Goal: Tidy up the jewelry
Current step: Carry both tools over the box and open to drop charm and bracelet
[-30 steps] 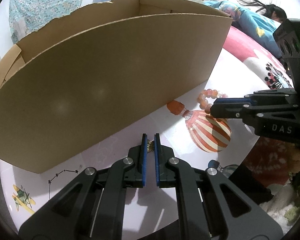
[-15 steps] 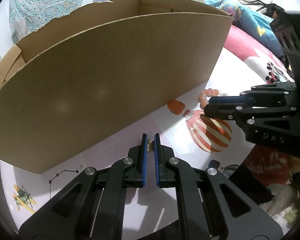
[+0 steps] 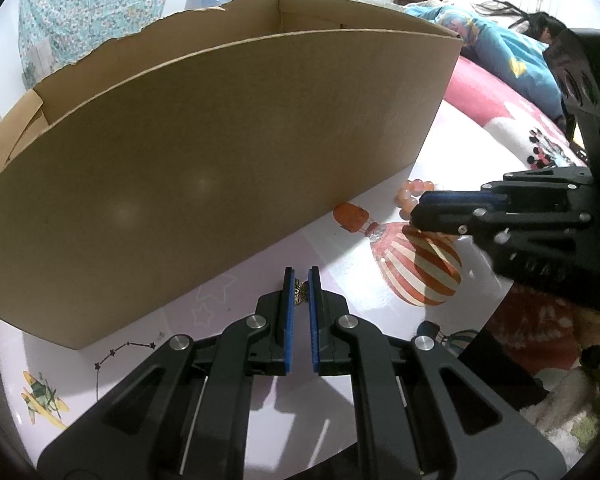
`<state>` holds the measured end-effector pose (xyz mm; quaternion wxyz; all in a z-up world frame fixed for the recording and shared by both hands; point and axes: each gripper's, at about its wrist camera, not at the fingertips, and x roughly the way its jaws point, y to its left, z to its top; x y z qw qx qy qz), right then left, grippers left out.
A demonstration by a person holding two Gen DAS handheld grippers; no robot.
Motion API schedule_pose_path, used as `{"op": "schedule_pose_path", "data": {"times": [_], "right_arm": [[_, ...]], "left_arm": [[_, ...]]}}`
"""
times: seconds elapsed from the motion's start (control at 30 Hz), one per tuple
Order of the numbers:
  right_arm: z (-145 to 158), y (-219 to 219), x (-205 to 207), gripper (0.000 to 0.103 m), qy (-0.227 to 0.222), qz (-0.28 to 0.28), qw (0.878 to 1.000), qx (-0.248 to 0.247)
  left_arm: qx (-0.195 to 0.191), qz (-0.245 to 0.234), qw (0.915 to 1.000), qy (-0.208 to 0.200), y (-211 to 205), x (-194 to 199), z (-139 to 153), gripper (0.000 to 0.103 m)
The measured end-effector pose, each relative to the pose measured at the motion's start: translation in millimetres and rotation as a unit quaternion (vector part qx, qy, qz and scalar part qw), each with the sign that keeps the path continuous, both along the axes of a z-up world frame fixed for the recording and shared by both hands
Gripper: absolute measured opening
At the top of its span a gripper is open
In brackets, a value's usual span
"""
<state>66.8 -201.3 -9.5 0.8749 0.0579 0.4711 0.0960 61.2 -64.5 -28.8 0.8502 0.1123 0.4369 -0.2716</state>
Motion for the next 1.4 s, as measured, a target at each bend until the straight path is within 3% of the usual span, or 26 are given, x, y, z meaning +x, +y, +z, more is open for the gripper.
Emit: {"op": "schedule_pose_path", "data": {"times": [0.4, 0.63, 0.77, 0.87, 1.0, 1.13, 1.4], "right_arm": [[48, -57, -23, 0.010, -0.055, -0.046, 0.986, 0.153], [100, -63, -38, 0.010, -0.109, -0.029, 0.980, 0.165], [135, -59, -35, 0.010, -0.146, -0.002, 0.975, 0.165], [159, -52, -25, 0.010, -0.170, 0.024, 0.970, 0.172], [177, -39, 6, 0.010, -0.180, 0.056, 0.966, 0.178], [172, -26, 38, 0.010, -0.158, 0.078, 0.967, 0.183], [123, -4, 105, 0.010, -0.048, 0.104, 0.974, 0.194]], "left_arm": [[-0.064, -0.018, 0.9973, -0.032, 32, -23, 51, 0.006], [-0.096, -0.035, 0.9925, -0.067, 48, -37, 114, 0.006], [-0.115, -0.031, 0.9883, -0.095, 63, -26, 152, 0.006], [-0.124, -0.022, 0.9870, -0.100, 73, -9, 165, 0.006], [-0.116, 0.008, 0.9914, -0.060, 87, 29, 158, 0.006], [-0.127, 0.032, 0.9913, 0.018, 102, 68, 131, 0.006], [-0.027, 0.027, 0.9969, 0.068, 85, 102, 87, 0.006]]}}
